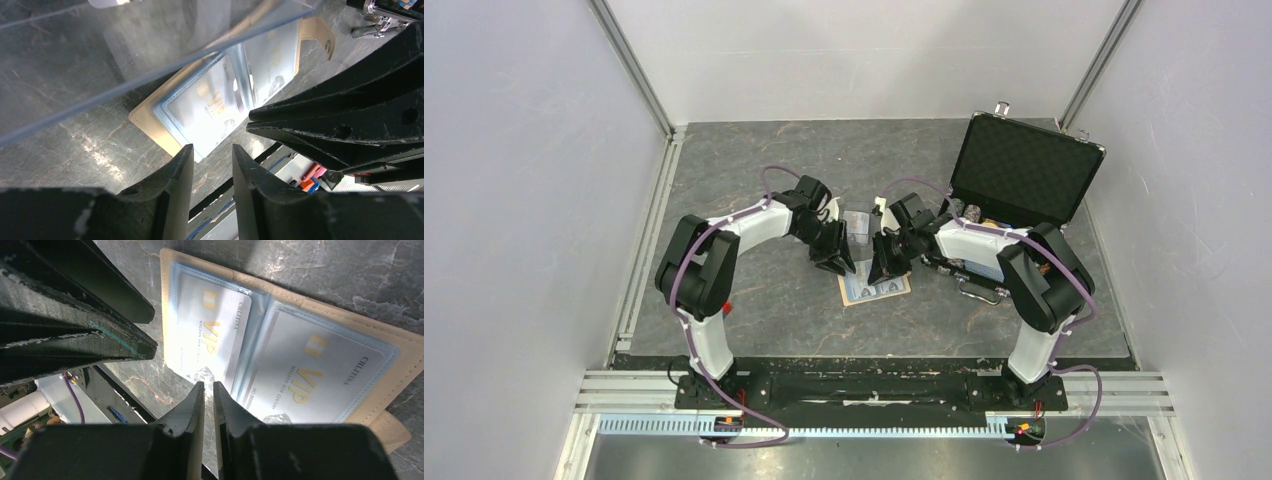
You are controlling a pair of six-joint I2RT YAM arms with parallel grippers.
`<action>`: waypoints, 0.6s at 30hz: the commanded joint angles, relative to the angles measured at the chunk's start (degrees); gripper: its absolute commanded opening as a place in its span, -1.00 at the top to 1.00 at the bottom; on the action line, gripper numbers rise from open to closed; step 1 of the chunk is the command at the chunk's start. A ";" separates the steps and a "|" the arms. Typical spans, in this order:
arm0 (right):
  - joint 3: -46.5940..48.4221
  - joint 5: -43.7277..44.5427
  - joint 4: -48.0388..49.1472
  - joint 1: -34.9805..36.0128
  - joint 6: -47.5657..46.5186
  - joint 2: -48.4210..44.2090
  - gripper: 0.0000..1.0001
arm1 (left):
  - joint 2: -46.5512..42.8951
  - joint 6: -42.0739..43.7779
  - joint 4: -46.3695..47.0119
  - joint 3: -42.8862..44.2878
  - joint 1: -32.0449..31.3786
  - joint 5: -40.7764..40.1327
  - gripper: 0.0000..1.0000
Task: Put the credit cards into the card holder
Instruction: Insert the credit card into the card holder, then turn over the card slot in the card holder.
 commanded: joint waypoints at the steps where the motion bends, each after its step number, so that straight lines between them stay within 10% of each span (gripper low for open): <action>1: 1.24 1.61 0.35 -0.10 -2.75 0.69 0.78 | 1.60 -3.80 2.83 0.15 0.04 1.34 0.15; 18: 2.43 4.13 -2.00 -0.44 -8.04 4.99 1.00 | 2.94 -5.94 2.91 -0.28 -1.41 -4.54 0.06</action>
